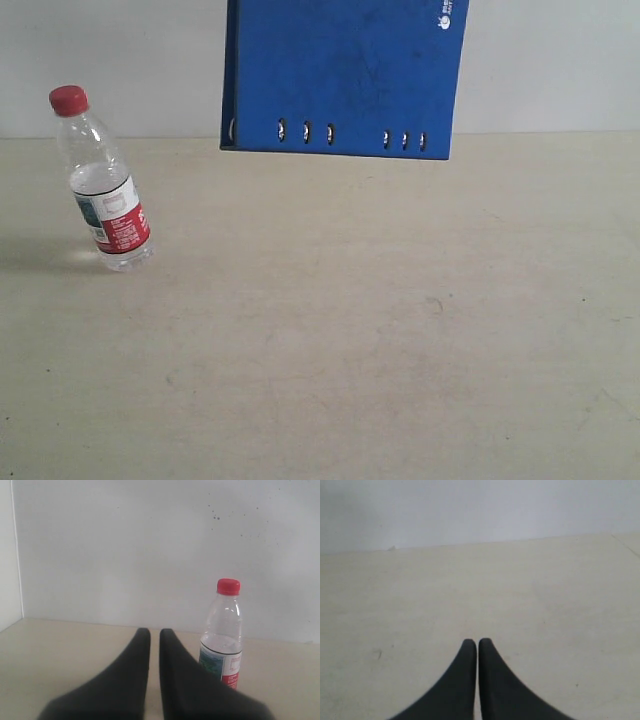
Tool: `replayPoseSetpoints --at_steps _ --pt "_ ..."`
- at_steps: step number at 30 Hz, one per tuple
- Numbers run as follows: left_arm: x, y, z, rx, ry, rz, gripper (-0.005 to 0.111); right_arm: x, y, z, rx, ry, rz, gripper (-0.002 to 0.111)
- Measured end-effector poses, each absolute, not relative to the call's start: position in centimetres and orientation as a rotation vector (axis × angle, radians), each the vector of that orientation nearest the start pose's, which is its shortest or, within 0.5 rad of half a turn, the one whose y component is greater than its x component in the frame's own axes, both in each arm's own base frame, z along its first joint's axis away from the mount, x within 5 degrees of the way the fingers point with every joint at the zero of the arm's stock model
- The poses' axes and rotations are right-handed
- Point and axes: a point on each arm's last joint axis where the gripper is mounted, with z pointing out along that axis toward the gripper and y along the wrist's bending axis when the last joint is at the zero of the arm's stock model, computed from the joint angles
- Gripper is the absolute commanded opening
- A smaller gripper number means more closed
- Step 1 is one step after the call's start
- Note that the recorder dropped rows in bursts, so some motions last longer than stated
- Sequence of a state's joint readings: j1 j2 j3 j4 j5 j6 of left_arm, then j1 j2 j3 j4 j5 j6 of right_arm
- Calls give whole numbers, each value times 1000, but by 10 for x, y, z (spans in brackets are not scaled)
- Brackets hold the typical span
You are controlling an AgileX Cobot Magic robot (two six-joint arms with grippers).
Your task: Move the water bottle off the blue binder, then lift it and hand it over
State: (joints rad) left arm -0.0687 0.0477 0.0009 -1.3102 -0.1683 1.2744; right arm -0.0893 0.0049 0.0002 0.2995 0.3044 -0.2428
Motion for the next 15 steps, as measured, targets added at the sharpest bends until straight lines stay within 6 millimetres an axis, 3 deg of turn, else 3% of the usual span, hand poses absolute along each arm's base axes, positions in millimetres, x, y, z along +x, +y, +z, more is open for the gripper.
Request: replayPoseSetpoints --at_steps 5,8,15 --pt "60 11 214 -104 1486 39 7 57 -3 207 123 1550 15 0" --pt "60 11 214 -104 1486 39 7 56 -3 194 163 1690 43 0" --pt "60 11 214 -104 1486 39 7 53 -5 182 130 1829 -34 0"
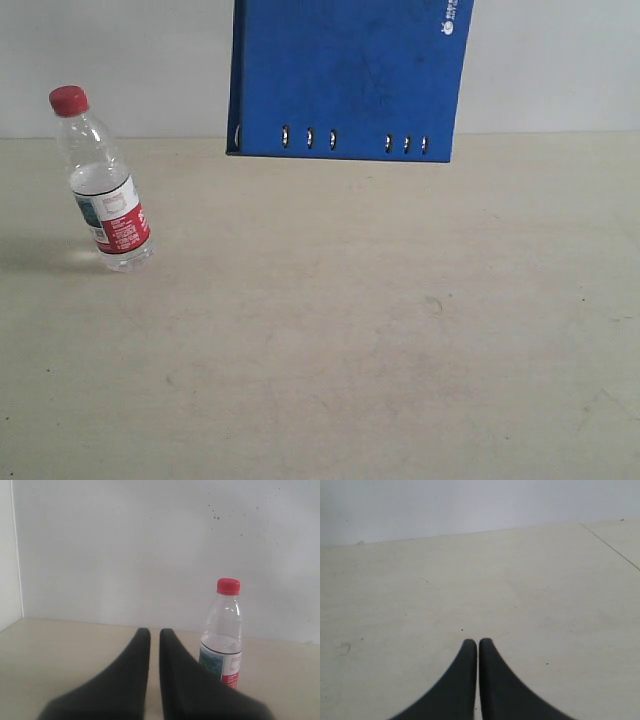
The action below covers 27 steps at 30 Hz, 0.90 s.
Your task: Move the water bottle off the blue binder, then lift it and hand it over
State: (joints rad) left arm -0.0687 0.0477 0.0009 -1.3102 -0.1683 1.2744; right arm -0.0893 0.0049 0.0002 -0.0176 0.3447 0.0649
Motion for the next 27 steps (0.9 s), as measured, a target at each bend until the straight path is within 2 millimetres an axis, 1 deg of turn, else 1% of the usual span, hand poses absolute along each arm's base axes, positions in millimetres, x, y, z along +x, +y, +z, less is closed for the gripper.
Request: replayPoseSetpoints --at_steps 16,20,24,27 --pt "60 11 214 -104 1486 39 7 53 -6 181 128 1837 -40 0" --pt "56 12 216 -147 1448 63 7 53 -6 181 128 1838 -40 0" --pt "56 3 213 -147 1480 -59 7 53 -6 181 130 1838 -39 0" --pt "56 3 213 -175 1477 -103 7 53 -6 181 130 1838 -39 0"
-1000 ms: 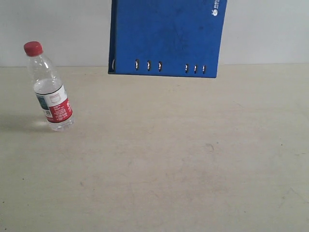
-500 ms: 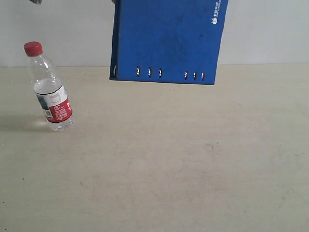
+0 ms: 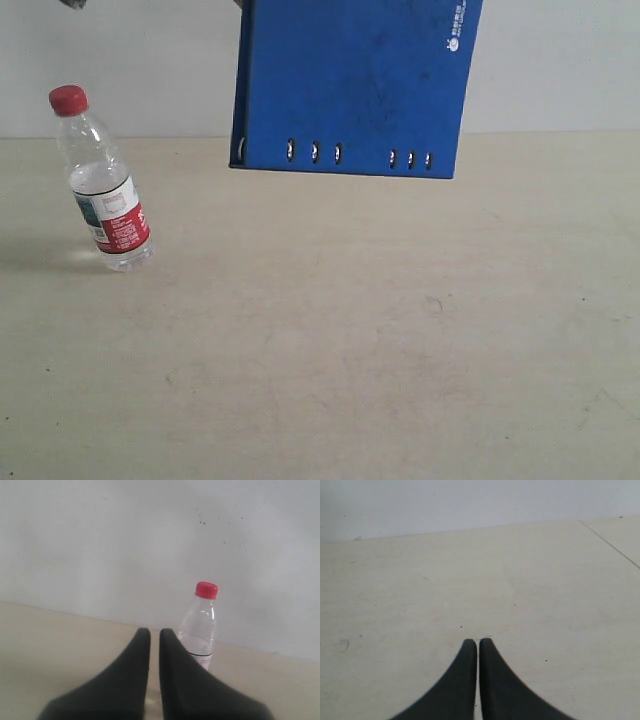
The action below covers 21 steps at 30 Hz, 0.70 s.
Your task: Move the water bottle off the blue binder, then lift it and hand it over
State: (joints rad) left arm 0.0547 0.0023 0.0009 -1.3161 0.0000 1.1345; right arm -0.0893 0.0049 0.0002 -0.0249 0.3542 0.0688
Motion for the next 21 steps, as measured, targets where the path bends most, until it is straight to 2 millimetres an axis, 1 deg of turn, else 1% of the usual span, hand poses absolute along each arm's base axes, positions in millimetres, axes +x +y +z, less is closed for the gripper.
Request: replayPoseSetpoints --at_steps 4,8,13,15,17,18,21 --pt "56 7 216 -283 1442 -174 7 53 -6 181 130 1838 -39 0" --pt "52 11 232 -346 1368 -189 7 53 -6 181 132 1838 -37 0" --pt "50 11 242 -287 1324 -139 7 53 -6 181 132 1838 -37 0" --pt "50 9 242 -242 1307 -136 7 53 -6 181 132 1838 -37 0" --pt "52 6 236 -234 1313 -193 7 53 -6 181 132 1838 -37 0" --pt "53 4 231 -245 1327 -236 7 53 -6 181 132 1838 -37 0" --pt "55 0 222 -227 1398 -280 7 53 -6 181 132 1838 -37 0"
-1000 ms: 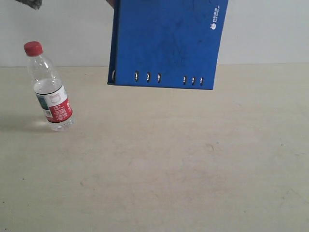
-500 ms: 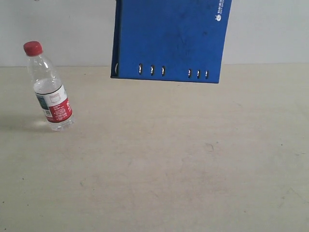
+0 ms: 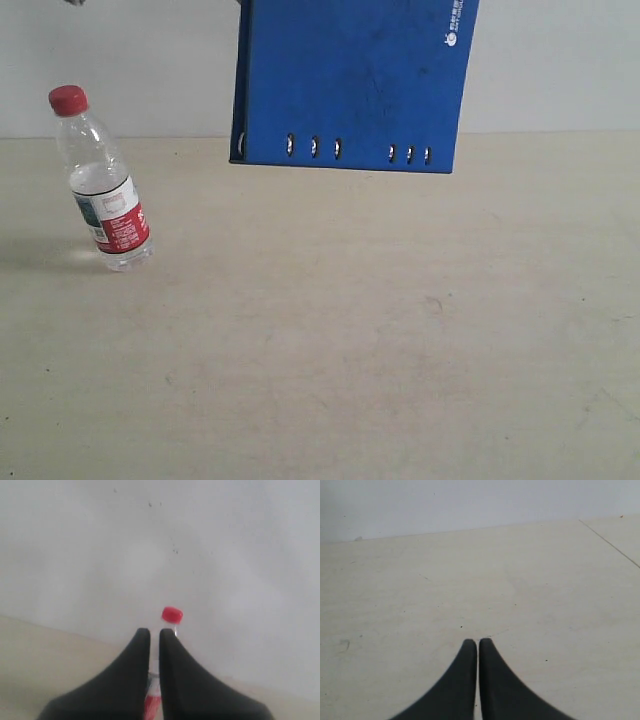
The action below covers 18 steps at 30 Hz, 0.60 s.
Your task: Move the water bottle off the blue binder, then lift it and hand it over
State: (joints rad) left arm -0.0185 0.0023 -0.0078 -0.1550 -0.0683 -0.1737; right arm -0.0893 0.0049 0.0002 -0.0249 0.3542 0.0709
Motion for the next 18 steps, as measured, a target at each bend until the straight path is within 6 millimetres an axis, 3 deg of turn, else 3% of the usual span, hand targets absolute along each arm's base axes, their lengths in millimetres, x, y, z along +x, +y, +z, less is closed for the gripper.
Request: replayPoseSetpoints --at_steps 9,14,18 --pt "55 0 188 -267 1754 -227 7 53 -6 181 132 1838 -37 0" --pt "54 0 186 -283 1782 -240 7 53 -6 181 132 1838 -37 0" --pt "54 0 185 -150 1795 -136 7 53 -6 181 132 1838 -37 0"
